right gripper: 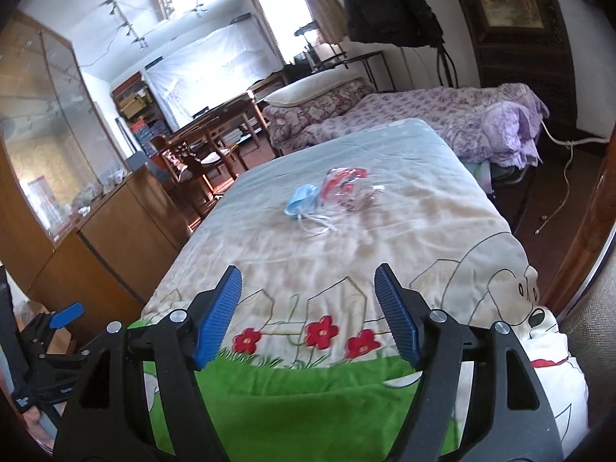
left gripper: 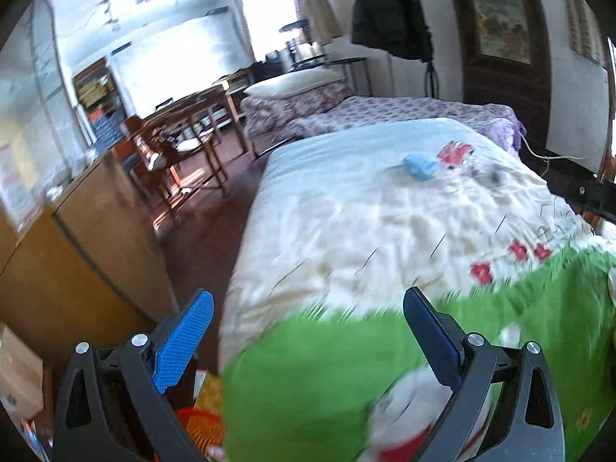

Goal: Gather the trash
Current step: 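Move both tools back over the quilt toward the blue face mask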

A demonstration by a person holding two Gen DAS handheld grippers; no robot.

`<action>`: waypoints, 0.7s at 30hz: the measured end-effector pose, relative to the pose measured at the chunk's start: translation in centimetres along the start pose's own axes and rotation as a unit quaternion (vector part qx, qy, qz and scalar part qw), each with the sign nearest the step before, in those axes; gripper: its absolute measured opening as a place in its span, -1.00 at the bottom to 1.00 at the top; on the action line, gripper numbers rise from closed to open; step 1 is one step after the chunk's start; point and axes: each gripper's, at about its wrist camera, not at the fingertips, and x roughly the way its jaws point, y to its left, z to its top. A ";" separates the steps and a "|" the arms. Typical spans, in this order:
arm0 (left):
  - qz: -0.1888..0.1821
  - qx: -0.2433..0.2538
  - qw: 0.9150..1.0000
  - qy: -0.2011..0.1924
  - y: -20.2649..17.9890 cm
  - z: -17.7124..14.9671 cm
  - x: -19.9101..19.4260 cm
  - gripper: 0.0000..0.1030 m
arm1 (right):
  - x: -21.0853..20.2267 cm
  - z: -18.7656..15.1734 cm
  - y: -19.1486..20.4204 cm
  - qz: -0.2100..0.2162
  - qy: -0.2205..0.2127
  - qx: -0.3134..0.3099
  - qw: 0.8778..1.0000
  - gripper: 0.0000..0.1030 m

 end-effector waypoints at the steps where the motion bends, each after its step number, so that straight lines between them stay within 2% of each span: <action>1: -0.003 0.004 1.000 -0.003 -0.6 0.6 0.6 0.88 | 0.2 0.3 -0.1 0.000 0.002 0.000 1.000 0.37; 6: -0.019 0.014 1.000 -0.007 -2.9 3.8 3.9 0.88 | 1.6 3.1 -0.3 -0.021 -0.010 -0.010 1.000 0.40; 10: -0.032 0.001 0.999 0.000 -4.0 6.2 6.8 0.88 | 3.2 5.2 -1.0 -0.039 -0.019 -0.007 0.999 0.43; 13: -0.043 -0.016 0.999 0.007 -4.3 8.1 9.3 0.88 | 5.0 6.4 -2.3 -0.047 -0.009 0.012 0.999 0.43; 18: -0.041 -0.034 0.999 -0.002 -5.1 10.5 12.6 0.88 | 7.1 7.6 -4.3 -0.063 0.013 0.047 0.997 0.43; 20: -0.030 -0.034 0.999 -0.007 -5.4 10.5 13.5 0.88 | 7.5 7.5 -4.5 -0.068 0.022 0.048 0.996 0.43; 21: -0.013 -0.027 1.000 0.000 -5.8 10.3 14.4 0.88 | 7.7 7.2 -4.4 -0.068 0.028 0.047 0.996 0.43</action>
